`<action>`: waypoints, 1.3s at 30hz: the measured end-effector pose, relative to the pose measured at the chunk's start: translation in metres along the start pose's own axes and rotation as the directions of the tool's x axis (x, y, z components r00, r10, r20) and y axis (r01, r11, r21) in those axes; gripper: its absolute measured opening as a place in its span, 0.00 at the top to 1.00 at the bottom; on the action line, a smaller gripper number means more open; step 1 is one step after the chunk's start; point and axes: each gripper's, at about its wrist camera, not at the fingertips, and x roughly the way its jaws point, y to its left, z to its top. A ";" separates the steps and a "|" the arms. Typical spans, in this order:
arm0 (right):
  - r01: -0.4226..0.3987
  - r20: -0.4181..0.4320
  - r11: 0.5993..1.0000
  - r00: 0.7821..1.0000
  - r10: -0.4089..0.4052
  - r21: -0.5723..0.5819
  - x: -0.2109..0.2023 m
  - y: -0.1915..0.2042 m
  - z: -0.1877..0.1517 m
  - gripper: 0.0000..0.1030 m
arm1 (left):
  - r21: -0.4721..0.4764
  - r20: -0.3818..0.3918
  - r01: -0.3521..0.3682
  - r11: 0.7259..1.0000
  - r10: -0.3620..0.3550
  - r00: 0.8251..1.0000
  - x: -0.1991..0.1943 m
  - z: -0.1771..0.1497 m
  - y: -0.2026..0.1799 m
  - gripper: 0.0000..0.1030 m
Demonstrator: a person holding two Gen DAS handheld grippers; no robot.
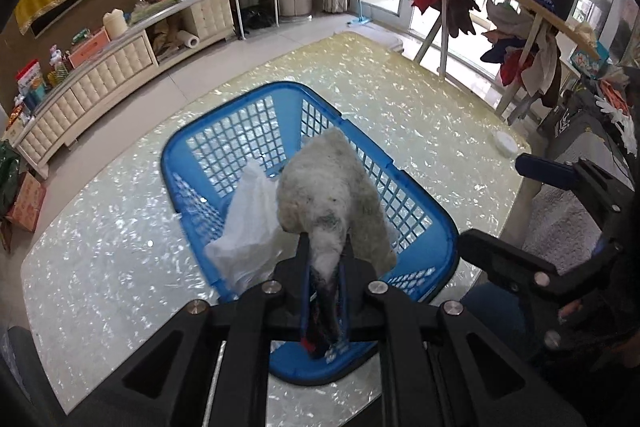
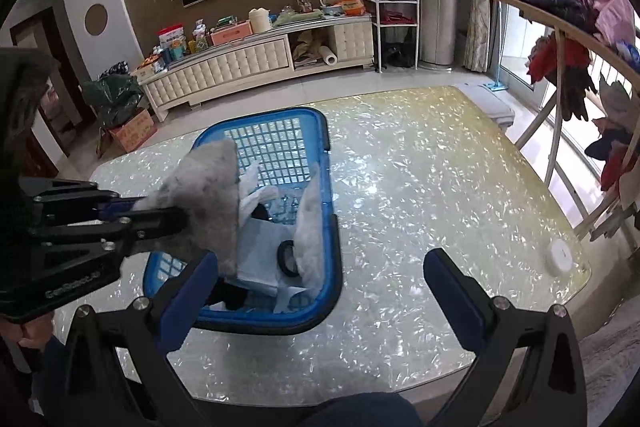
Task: Organize soft objects
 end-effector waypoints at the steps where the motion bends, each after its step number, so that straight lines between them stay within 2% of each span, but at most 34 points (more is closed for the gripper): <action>1: -0.002 -0.003 1.000 1.000 0.002 0.006 0.001 -0.001 -0.001 0.00 | 0.000 -0.009 0.001 1.000 -0.001 1.000 0.006 0.002 -0.001 0.90; 9: -0.007 -0.029 1.000 1.000 0.007 0.019 0.011 -0.003 -0.004 0.00 | 0.005 -0.074 0.007 1.000 -0.006 0.997 0.048 0.015 -0.005 0.90; 17: -0.002 -0.050 0.999 0.999 0.004 0.044 0.016 -0.010 -0.005 0.00 | 0.016 -0.104 0.013 1.000 -0.012 0.994 0.077 0.026 -0.007 0.89; 20: 0.002 -0.061 0.999 0.998 0.001 0.048 0.020 -0.010 -0.006 0.00 | 0.029 -0.111 -0.001 1.000 0.004 0.994 0.086 0.027 -0.009 0.85; 21: 0.004 -0.066 0.999 0.998 0.000 0.049 0.020 -0.010 -0.007 0.00 | 0.037 -0.114 -0.013 0.999 0.017 0.993 0.088 0.027 -0.010 0.82; 25: 0.015 -0.073 0.999 0.997 -0.011 0.052 0.022 -0.008 -0.008 0.00 | 0.034 -0.114 -0.030 0.999 0.033 0.993 0.093 0.024 -0.010 0.53; 28: 0.035 -0.071 0.998 0.997 -0.032 0.043 0.023 -0.008 -0.006 0.00 | 0.039 -0.110 -0.022 0.999 0.026 0.994 0.091 0.024 -0.009 0.40; 34: 0.032 -0.052 0.997 0.998 -0.029 0.072 0.015 -0.012 -0.005 0.00 | 0.057 -0.100 -0.005 0.998 0.010 0.995 0.080 0.029 -0.009 0.21; 37: 0.030 -0.045 0.996 0.999 -0.026 0.085 0.011 -0.014 -0.005 0.00 | 0.052 -0.087 -0.027 0.998 0.032 0.996 0.071 0.029 -0.006 0.13; 39: 0.032 -0.043 0.996 0.999 -0.028 0.086 0.009 -0.012 -0.005 0.00 | 0.045 -0.077 -0.037 0.998 0.041 0.996 0.065 0.028 -0.002 0.13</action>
